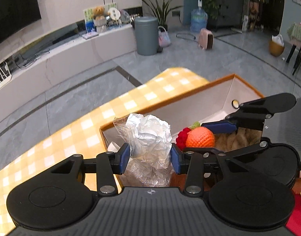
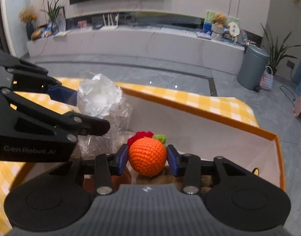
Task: Organize soft objects
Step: 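Lower the fruit and plastic bundle into the orange box and open both tools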
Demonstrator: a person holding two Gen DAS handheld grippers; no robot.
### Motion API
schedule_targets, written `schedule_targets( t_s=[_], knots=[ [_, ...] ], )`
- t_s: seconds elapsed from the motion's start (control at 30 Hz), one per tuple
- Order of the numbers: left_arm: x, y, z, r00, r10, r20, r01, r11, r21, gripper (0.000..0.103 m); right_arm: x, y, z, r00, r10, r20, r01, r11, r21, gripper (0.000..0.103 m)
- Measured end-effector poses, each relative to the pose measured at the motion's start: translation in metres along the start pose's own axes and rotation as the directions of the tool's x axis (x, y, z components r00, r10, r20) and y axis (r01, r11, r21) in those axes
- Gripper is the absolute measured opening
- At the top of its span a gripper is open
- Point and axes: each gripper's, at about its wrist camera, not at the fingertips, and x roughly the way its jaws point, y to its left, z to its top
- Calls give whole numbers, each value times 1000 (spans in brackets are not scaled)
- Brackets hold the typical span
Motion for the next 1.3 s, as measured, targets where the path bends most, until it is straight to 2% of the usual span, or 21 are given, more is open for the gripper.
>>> schedule_targets(
  t_s=[0.2,0.3,0.37,0.43,0.53,0.57,0.8,0.87,0.97,1.17,1.23,1.27,1.3],
  knots=[
    [10,1,-6,1000,0,-25,0,1000,-5,53,12,-4,-2,999,-7,-41,6,1000,-24,42],
    [9,4,-6,1000,-2,-11,2,1000,-23,61,10,-3,-2,999,-13,-37,12,999,-32,48],
    [5,6,-7,1000,-11,-3,10,999,-39,73,8,-2,-2,999,-20,-40,19,999,-38,49],
    [0,7,-8,1000,-7,9,7,999,-45,79,4,-1,-2,999,-22,-38,20,999,-39,50],
    [-10,7,-5,1000,-8,24,9,999,-43,84,-5,2,1,999,-41,-27,39,998,-45,61],
    [-14,6,-4,1000,-10,27,11,999,-39,85,-9,3,1,999,-45,-22,44,998,-49,64],
    [-50,-5,-1,998,-16,53,18,999,-34,85,-51,7,3,997,-70,-28,70,997,-16,64],
    [-64,-8,-3,997,-26,67,29,999,-44,85,-68,8,1,997,-75,-27,75,997,2,65],
    [-86,-13,-8,995,-26,93,31,998,-47,85,-100,13,-5,996,-87,-17,87,996,25,74],
    [-131,-30,-22,992,-33,120,41,997,-63,85,-160,25,-19,997,-72,-10,72,995,64,75],
    [-149,-35,-28,990,-42,132,50,997,-62,85,-181,30,-27,997,-75,2,75,994,74,82],
    [-157,-37,-31,990,-40,138,49,997,-60,85,-191,34,-31,997,-81,13,80,994,79,90],
    [-166,-40,-36,988,-34,148,42,997,-57,85,-202,37,-36,996,-85,30,83,993,83,91]
  ],
)
